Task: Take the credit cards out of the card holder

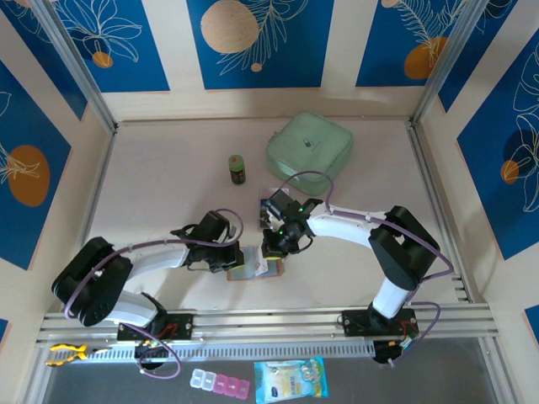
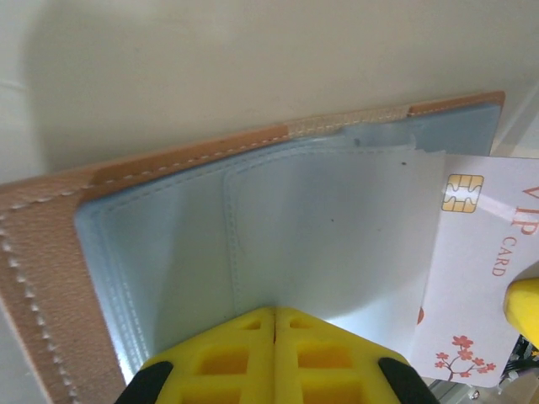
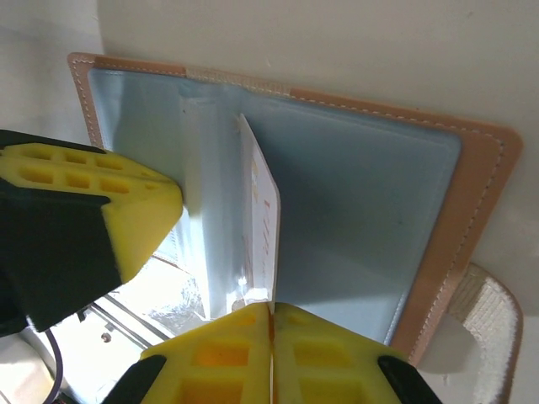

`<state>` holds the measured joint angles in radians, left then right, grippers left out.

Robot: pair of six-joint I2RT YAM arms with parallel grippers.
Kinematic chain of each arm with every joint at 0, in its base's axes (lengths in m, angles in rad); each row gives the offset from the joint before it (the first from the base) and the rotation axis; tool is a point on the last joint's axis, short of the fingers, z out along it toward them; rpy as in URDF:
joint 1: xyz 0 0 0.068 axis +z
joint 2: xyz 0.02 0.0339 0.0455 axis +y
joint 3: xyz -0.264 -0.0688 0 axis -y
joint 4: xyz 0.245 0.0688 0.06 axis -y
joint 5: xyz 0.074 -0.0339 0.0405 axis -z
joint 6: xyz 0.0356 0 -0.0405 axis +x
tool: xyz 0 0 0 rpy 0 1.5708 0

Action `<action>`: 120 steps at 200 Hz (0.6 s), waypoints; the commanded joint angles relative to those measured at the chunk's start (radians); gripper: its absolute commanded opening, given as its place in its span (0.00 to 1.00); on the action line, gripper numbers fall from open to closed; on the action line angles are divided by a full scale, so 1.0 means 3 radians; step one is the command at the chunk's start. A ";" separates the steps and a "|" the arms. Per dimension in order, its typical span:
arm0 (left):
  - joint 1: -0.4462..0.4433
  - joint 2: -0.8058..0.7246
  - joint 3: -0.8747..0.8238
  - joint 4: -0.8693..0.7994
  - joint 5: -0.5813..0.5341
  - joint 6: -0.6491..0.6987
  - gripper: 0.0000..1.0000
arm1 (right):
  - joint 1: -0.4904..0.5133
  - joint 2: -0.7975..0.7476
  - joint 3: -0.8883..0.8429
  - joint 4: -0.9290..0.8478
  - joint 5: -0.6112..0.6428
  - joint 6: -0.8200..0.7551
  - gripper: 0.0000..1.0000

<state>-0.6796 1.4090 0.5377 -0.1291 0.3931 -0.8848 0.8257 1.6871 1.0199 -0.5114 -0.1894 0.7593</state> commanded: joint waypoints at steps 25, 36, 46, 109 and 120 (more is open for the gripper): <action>-0.0032 -0.0037 0.0028 -0.0105 -0.0045 -0.0014 0.00 | 0.0003 -0.0002 0.0078 -0.0263 0.0133 -0.0050 0.09; -0.0035 -0.0107 0.0039 -0.0203 -0.0130 0.0006 0.00 | -0.0011 -0.0024 0.0077 -0.0288 0.0145 -0.0061 0.09; -0.0033 -0.0167 0.0052 -0.0303 -0.0203 0.0033 0.00 | -0.0026 -0.0043 0.0077 -0.0309 0.0145 -0.0072 0.09; -0.0029 -0.0342 0.0115 -0.0643 -0.0441 0.0131 0.00 | -0.0063 -0.0165 0.0192 -0.0424 0.0135 -0.0157 0.09; -0.0021 -0.0350 0.0130 -0.0653 -0.0444 0.0136 0.00 | -0.0082 -0.0213 0.0214 -0.0459 0.0137 -0.0183 0.09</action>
<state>-0.6823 1.3224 0.5491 -0.2745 0.2878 -0.8619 0.8150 1.6718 1.0496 -0.5915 -0.1566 0.7319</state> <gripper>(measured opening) 0.044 0.089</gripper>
